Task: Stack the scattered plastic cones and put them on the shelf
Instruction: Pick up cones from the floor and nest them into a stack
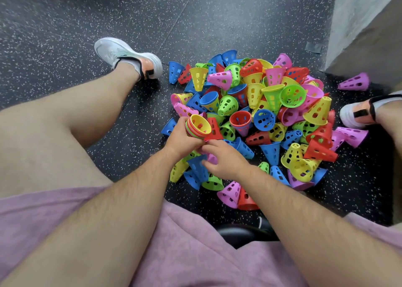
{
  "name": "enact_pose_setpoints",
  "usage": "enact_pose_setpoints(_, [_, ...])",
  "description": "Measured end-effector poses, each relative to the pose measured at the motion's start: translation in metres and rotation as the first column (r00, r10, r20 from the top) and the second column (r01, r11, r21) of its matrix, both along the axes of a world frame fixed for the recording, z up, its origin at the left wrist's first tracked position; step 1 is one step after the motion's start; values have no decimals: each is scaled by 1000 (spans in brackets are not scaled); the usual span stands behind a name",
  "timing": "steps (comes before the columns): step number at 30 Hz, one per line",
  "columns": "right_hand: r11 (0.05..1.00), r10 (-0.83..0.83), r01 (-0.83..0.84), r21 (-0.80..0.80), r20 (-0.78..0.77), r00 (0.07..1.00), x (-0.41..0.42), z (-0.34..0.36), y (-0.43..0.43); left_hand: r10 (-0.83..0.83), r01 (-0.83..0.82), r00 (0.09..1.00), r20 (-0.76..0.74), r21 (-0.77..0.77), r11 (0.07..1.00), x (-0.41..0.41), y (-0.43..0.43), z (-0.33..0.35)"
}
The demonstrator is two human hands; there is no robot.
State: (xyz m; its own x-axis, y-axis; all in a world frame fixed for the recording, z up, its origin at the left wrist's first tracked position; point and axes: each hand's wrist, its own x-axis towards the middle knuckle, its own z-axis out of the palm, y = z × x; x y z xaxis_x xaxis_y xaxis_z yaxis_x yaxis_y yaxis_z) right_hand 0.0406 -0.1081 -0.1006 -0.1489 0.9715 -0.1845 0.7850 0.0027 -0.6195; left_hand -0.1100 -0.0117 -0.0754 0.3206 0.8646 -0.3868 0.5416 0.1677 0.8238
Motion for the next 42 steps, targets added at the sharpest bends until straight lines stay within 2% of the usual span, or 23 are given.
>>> enact_pose_setpoints(5, [994, 91, -82, -76, 118, 989, -7, -4, 7, -3, 3, 1000, -1, -9, 1000, -3, 1, 2])
enact_pose_setpoints(9, [998, 2, -1, -59, 19, 1000, 0, -4, 2, 39, -39, 999, 15, -9, 999, -4, 2, -1])
enact_pose_setpoints(13, [979, -173, 182, 88, -104, 979, 22, 3, -8, 55, -54, 998, 42, -17, 998, 1, 5, -1])
enact_pose_setpoints(17, [904, -366, 401, 148, -213, 906, 45, 11, -5, 30, -30, 999, 39, -3, 1000, 5, 9, -3])
enact_pose_setpoints(20, [784, -501, 576, 232, -311, 807, 51, 19, 4, -10, 10, 1000, 15, 12, 1000, 9, 8, -2])
enact_pose_setpoints(22, [695, -552, 654, 299, -362, 751, 50, 24, 13, -45, 44, 999, 22, 19, 999, 12, 6, 1])
enact_pose_setpoints(24, [666, -551, 668, 332, -385, 740, 47, 29, 23, -76, 75, 997, 30, 29, 997, 15, 4, 3])
enact_pose_setpoints(32, [865, -361, 446, 229, -333, 871, 28, 30, 23, -73, 71, 995, 72, 27, 997, 24, 1, 4])
enact_pose_setpoints(34, [900, -355, 418, 121, -354, 865, 26, 32, 22, -69, 67, 995, 67, 21, 998, 25, 1, 4])
enact_pose_setpoints(37, [871, -437, 490, 37, -394, 808, 27, 30, 21, -65, 64, 997, 46, 21, 998, 26, 1, 2])
enact_pose_setpoints(40, [856, -488, 512, 73, -214, 846, 36, 19, 15, -64, 63, 998, 13, 18, 998, 24, -1, 0])
enact_pose_setpoints(42, [906, -423, 423, -18, -86, 902, 41, 7, 9, -62, 61, 998, 7, 10, 998, 22, -3, 0])
